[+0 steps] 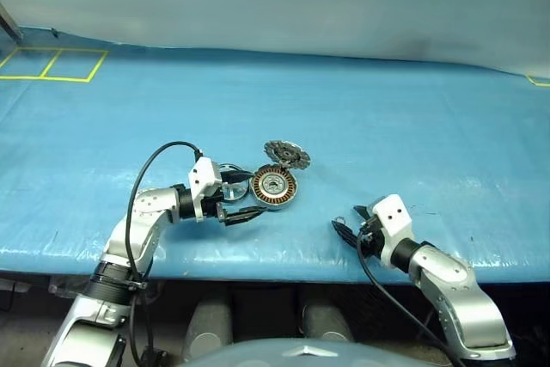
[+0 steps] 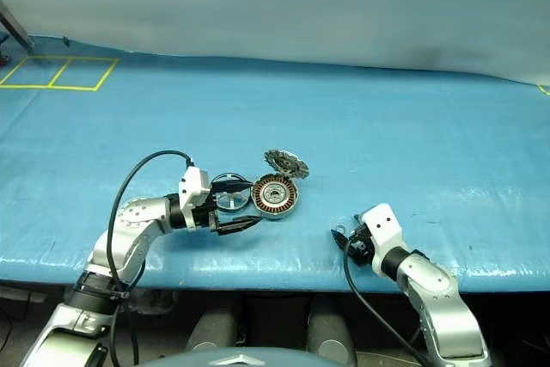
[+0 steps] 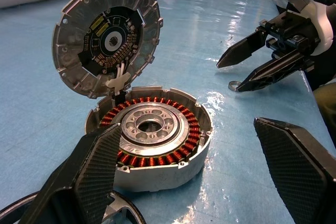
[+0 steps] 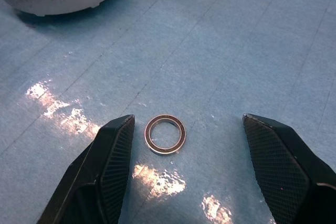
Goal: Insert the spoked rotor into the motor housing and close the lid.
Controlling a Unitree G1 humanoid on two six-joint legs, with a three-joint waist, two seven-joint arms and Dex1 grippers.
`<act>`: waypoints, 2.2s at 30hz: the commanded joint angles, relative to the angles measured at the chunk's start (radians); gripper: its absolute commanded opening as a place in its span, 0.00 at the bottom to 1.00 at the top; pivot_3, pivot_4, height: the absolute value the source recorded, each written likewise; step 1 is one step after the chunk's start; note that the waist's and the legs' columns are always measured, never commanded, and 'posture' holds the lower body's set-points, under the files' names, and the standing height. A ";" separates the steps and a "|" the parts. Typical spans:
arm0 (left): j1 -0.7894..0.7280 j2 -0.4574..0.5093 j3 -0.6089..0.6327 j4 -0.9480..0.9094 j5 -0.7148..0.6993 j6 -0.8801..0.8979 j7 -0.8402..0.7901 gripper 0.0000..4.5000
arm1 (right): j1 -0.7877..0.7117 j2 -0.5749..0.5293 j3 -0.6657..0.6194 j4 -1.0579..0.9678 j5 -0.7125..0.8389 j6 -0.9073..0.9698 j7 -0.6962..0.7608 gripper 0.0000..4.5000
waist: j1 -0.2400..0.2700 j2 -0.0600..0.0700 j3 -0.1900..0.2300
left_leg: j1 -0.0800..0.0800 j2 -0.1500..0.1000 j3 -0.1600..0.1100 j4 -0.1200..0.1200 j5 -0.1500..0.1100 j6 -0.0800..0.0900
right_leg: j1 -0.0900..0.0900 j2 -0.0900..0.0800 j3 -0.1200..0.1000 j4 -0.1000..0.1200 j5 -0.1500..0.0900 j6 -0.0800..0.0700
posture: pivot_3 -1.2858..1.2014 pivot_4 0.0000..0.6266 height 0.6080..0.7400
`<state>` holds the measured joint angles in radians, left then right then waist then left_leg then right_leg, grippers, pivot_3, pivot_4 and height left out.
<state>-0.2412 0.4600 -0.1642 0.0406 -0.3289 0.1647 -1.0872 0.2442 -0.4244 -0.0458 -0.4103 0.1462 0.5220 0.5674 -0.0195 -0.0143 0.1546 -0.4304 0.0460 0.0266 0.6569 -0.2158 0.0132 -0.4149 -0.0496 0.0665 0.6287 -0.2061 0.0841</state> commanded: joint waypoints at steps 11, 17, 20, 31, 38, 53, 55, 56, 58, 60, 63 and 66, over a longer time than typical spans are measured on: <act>0.005 0.025 -0.067 -0.018 0.025 -0.048 -0.105 0.99 | 0.018 -0.050 0.031 0.022 -0.023 -0.037 -0.011 0.68 | 0.003 0.000 -0.001 | 0.000 0.000 0.000 0.000 0.000 0.000 | 0.000 0.000 0.000 0.000 0.000 0.000 | 0.52 0.24 1.00; 0.008 0.019 -0.063 -0.016 0.022 -0.050 -0.103 0.99 | 0.017 -0.051 0.035 0.023 -0.013 -0.026 -0.010 0.39 | 0.003 0.000 -0.001 | 0.000 0.000 0.000 0.002 0.000 0.000 | 0.001 -0.001 0.000 0.000 0.000 0.001 | 0.52 0.24 1.00; 0.009 0.020 -0.064 -0.016 0.023 -0.049 -0.104 0.99 | 0.016 -0.060 0.045 0.021 -0.030 -0.012 -0.019 0.20 | 0.004 0.000 -0.001 | 0.000 0.000 0.000 0.002 0.000 0.000 | 0.001 -0.001 0.000 0.000 0.000 0.001 | 0.52 0.24 1.00; 0.022 0.026 -0.047 -0.012 0.034 -0.062 -0.088 0.99 | -0.039 -0.050 0.063 -0.063 0.041 0.023 0.013 0.15 | 0.002 -0.002 -0.002 | 0.001 0.000 0.000 0.002 0.000 0.000 | 0.000 -0.001 0.000 0.000 0.000 0.000 | 0.52 0.24 1.00; 0.050 0.015 0.009 0.006 0.039 -0.087 0.006 0.99 | -0.197 0.051 0.113 -0.136 0.229 0.068 0.067 0.15 | -0.002 -0.002 -0.002 | 0.000 0.001 0.000 0.001 0.000 0.000 | 0.000 0.000 -0.001 0.000 0.000 0.000 | 0.52 0.24 1.00; 0.105 0.022 0.065 -0.063 0.004 -0.083 0.061 0.99 | -0.538 0.107 0.298 0.257 0.128 -0.047 0.126 0.15 | 0.000 -0.002 -0.002 | 0.000 0.000 0.000 0.000 0.000 0.000 | 0.000 -0.001 -0.001 0.000 0.002 -0.004 | 0.52 0.24 1.00; 0.115 0.026 0.067 -0.074 0.002 -0.081 0.068 0.99 | -0.552 0.097 0.305 0.289 0.104 -0.058 0.128 0.15 | -0.001 -0.002 -0.002 | 0.000 0.000 0.000 -0.001 0.000 0.000 | 0.000 -0.001 -0.001 0.000 0.002 -0.004 | 0.52 0.24 1.00; 0.120 0.028 0.069 -0.079 0.002 -0.080 0.073 0.99 | -0.555 0.094 0.305 0.296 0.100 -0.061 0.129 0.15 | -0.002 -0.002 -0.002 | 0.000 0.000 0.000 -0.001 0.000 0.000 | -0.001 0.000 -0.001 0.000 0.002 -0.004 | 0.52 0.24 1.00; 0.128 0.032 0.072 -0.086 0.002 -0.078 0.078 0.99 | -0.557 0.090 0.303 0.298 0.094 -0.061 0.132 0.15 | -0.002 -0.002 -0.002 | -0.001 0.000 0.000 -0.002 0.000 0.000 | -0.001 0.000 -0.001 0.000 0.002 -0.004 | 0.52 0.24 1.00; 0.132 0.035 0.074 -0.089 0.002 -0.076 0.082 0.99 | -0.555 0.083 0.307 0.292 0.085 -0.057 0.137 0.15 | -0.002 -0.002 -0.002 | 0.000 0.000 0.000 -0.002 0.000 0.000 | -0.001 0.000 -0.001 0.000 0.002 -0.004 | 0.52 0.24 1.00; 0.137 0.039 0.076 -0.095 0.002 -0.075 0.084 0.99 | -0.549 0.076 0.312 0.284 0.077 -0.054 0.136 0.15 | -0.004 -0.002 -0.002 | 0.000 0.000 0.000 -0.002 0.000 0.000 | -0.001 0.000 -0.001 0.000 0.002 -0.004 | 0.52 0.24 1.00; 0.135 0.041 0.075 -0.096 0.003 -0.073 0.087 0.99 | -0.550 0.085 0.309 0.300 0.075 -0.057 0.133 0.15 | -0.004 -0.002 -0.002 | 0.000 0.000 0.000 -0.001 0.000 0.000 | 0.000 0.000 -0.001 0.000 0.002 -0.004 | 0.52 0.24 1.00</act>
<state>-0.1027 0.4940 -0.1025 -0.0075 -0.3171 0.0982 -1.0030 -0.2948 -0.3452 0.2689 -0.0894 0.2196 0.4850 0.6975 -0.0236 -0.0162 0.1529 -0.4304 0.0460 0.0267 0.6556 -0.2158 0.0134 -0.4153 -0.0500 0.0653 0.6288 -0.2038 0.0804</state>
